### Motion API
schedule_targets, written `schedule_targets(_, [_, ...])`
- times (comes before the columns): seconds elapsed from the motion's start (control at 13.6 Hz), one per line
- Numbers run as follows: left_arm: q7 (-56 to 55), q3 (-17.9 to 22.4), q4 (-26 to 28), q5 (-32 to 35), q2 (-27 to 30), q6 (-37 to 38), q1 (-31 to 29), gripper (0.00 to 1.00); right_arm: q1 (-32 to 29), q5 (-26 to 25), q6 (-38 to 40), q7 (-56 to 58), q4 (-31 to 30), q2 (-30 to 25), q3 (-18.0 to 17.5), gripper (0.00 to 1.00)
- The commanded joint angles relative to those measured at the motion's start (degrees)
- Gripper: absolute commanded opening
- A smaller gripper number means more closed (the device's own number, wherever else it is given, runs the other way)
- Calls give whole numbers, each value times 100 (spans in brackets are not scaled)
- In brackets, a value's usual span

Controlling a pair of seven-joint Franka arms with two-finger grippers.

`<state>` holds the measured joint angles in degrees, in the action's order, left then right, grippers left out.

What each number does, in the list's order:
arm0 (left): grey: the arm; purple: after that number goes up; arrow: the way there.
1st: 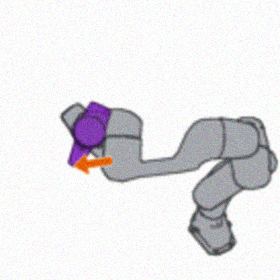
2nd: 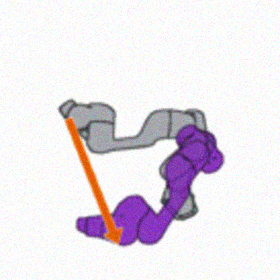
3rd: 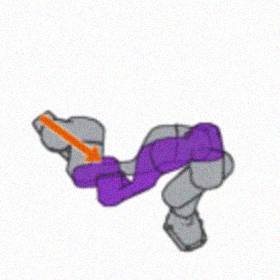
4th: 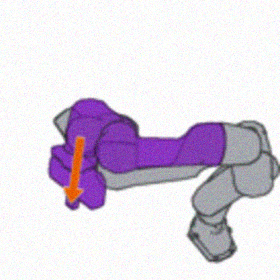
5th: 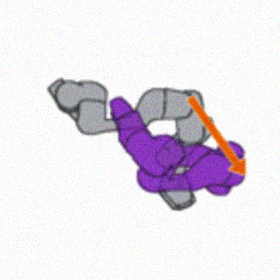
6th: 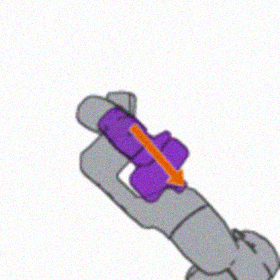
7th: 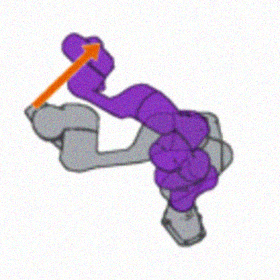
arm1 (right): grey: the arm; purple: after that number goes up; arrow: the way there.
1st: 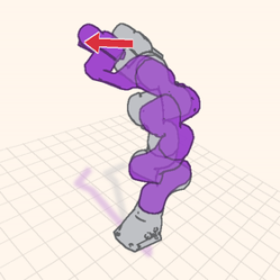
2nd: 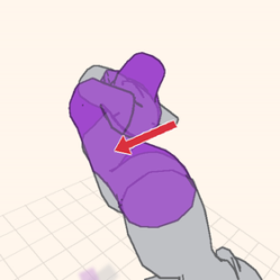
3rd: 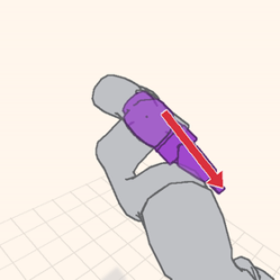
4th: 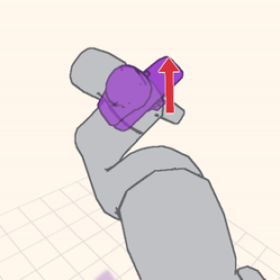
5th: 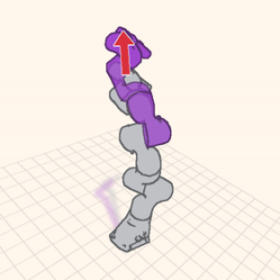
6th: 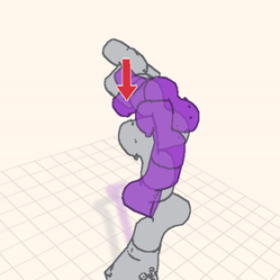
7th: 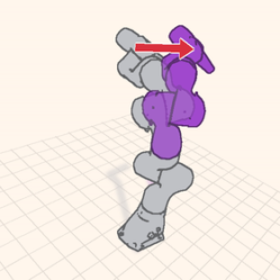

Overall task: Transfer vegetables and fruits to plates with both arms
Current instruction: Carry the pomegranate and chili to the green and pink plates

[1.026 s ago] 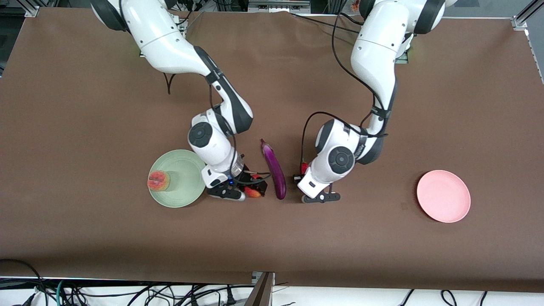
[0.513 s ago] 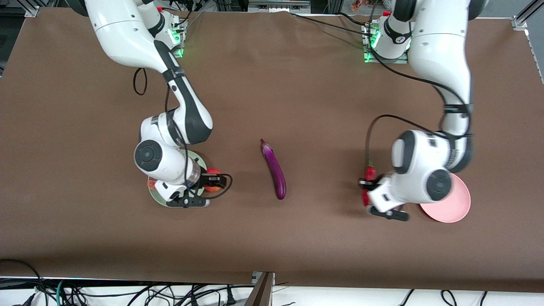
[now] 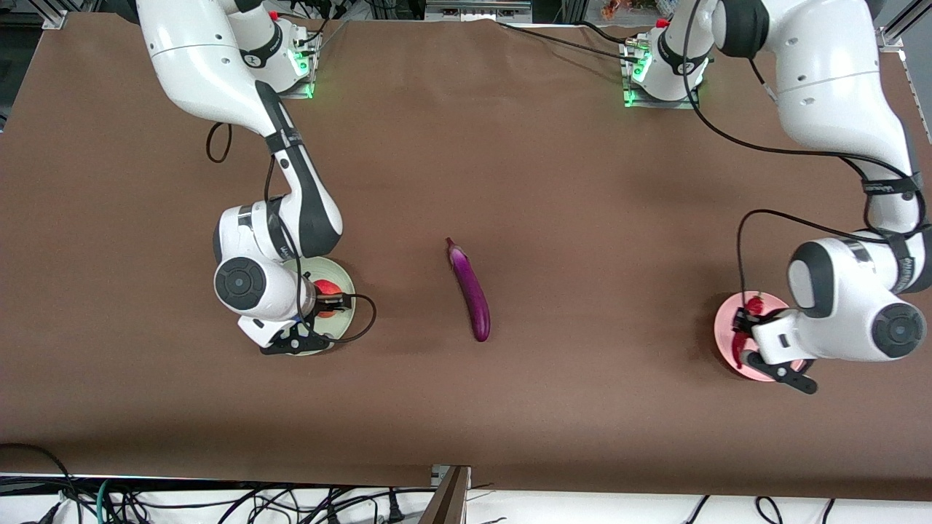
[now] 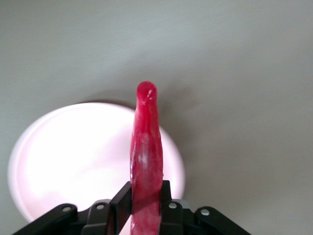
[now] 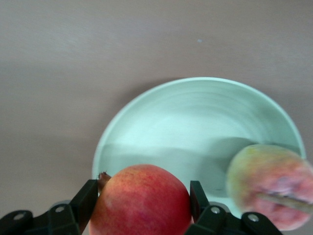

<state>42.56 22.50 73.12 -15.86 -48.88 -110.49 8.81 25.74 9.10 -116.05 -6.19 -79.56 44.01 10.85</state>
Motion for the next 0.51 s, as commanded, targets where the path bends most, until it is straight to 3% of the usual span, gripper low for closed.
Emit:
schedule_targets(0.0, [622, -61, -35, -39, -279, -490, -274, 0, -60, -93, -49, 171, -86, 11, 58, 46])
schedule_targets(0.29, [728, -123, -52, -101, -402, -720, -432, 0, -69, -93, -452, 171, -95, 204, 67, 46])
schedule_targets(0.37, [728, -123, -44, -93, -411, -720, -432, 19, -69, -93, -566, 162, -138, 248, 67, 46])
schedule_targets(0.44, [737, -131, -43, -101, -403, -720, -432, 84, -69, -93, -655, 136, -174, 266, 67, 46])
